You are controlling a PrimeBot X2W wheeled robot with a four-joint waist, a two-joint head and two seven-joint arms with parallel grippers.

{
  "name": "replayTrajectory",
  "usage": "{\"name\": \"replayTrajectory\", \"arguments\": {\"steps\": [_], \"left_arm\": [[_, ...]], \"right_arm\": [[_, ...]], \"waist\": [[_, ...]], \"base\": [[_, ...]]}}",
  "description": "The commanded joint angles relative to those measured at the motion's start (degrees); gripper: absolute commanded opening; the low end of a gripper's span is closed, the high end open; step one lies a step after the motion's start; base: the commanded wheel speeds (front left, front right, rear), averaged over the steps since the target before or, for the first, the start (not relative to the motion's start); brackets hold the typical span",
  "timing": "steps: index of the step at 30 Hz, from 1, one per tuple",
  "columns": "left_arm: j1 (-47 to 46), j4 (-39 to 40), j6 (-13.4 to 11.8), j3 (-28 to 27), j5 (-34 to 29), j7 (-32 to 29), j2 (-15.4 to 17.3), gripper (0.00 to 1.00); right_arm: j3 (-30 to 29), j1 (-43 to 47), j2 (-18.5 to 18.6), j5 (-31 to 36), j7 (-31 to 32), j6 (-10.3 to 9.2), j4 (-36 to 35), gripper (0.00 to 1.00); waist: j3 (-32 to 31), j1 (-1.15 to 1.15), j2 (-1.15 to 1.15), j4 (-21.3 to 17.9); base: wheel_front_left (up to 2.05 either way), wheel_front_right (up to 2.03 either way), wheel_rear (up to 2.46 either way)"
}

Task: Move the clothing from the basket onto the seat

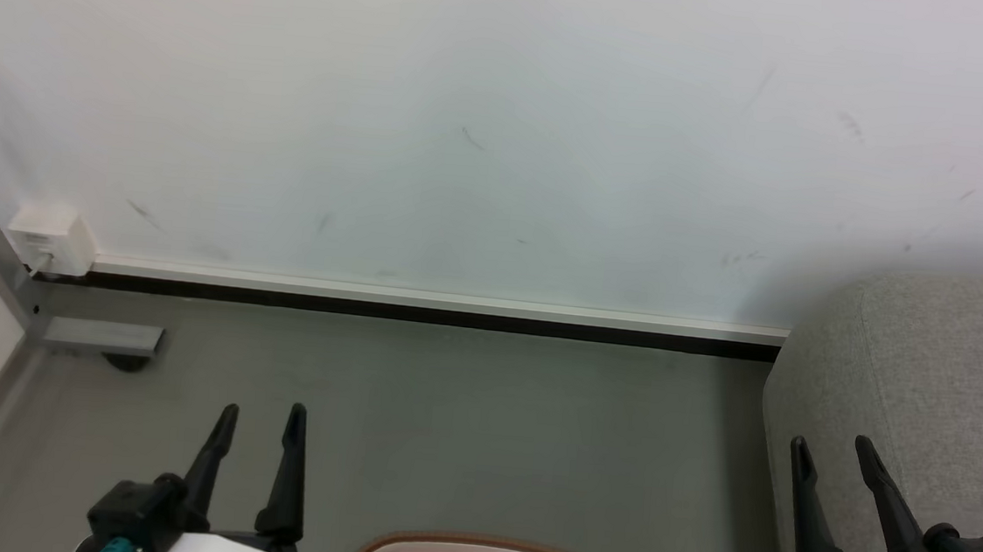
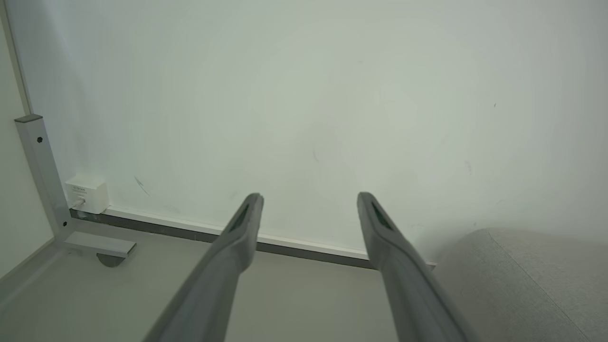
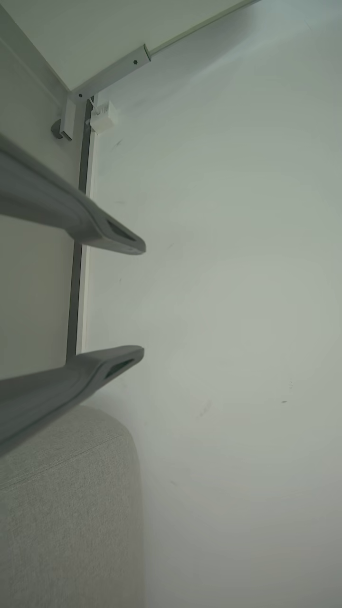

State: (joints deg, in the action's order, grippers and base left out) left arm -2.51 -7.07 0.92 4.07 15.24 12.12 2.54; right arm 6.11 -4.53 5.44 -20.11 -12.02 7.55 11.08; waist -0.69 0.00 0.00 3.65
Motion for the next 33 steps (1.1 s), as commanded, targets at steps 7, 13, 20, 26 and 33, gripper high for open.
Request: {"name": "replayTrajectory", "arguments": {"steps": [7,13,20,26,33], "left_arm": [[-0.07,0.70,-0.51,0.32,-3.94,1.15,0.46,1.00],[0.23,1.04,-0.82,0.64,-6.39,1.88,0.47,1.00],[0.45,1.34,-0.91,1.04,-9.16,2.47,0.49,1.00],[0.55,1.35,-1.07,1.35,-11.34,3.10,0.51,1.00],[0.32,0.96,-0.95,1.35,-11.86,3.05,0.51,1.00]], "right_arm": [[0.52,0.30,0.43,3.19,-1.21,-0.10,-0.26,1.00],[1.08,0.40,0.62,5.45,-1.80,-0.11,-0.57,1.00],[1.46,0.59,0.66,7.85,-2.58,-0.11,-0.96,1.00],[1.59,0.55,0.55,9.76,-3.22,-0.12,-1.20,1.00],[1.38,0.61,0.20,8.73,-3.13,-0.12,-0.83,1.00]], "waist": [[-0.06,0.00,0.00,0.35],[-0.21,0.00,0.00,0.57],[-0.30,0.00,0.00,0.76],[-0.33,0.00,0.00,0.89],[-0.39,0.00,0.00,0.88]], "base": [[0.00,0.00,0.00],[0.00,0.00,0.00],[0.00,0.00,0.00],[0.00,0.00,0.00],[0.00,0.00,0.00]]}}
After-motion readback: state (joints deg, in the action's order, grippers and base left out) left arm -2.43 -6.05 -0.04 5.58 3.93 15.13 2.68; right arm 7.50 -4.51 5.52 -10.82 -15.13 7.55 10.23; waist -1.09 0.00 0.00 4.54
